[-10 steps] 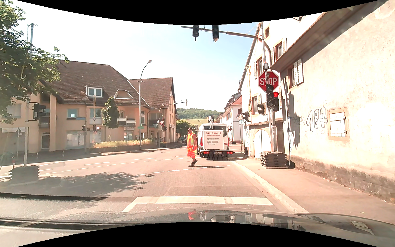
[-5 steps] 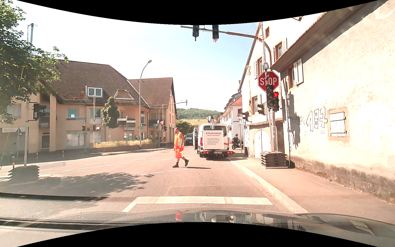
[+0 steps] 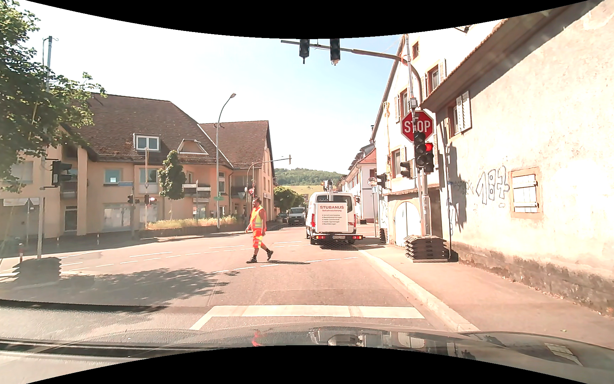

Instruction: Follow the waypoints while adhering to traffic rules and regulations

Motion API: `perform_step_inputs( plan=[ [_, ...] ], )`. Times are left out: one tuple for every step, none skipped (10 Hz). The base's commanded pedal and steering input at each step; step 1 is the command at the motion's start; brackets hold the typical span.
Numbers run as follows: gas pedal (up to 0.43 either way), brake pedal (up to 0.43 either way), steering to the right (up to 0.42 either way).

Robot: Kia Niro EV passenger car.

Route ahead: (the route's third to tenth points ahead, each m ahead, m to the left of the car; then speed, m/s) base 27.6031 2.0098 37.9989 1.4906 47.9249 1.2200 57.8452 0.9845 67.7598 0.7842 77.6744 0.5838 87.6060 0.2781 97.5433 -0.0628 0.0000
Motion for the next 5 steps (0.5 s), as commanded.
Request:
perform_step_inputs(
  plan=[
    [0.0,0.268,-0.006],
    [0.0,0.274,-0.006],
    [0.0,0.268,-0.006],
    [0.0,0.268,-0.006],
    [0.0,0.268,-0.006]
  ],
)
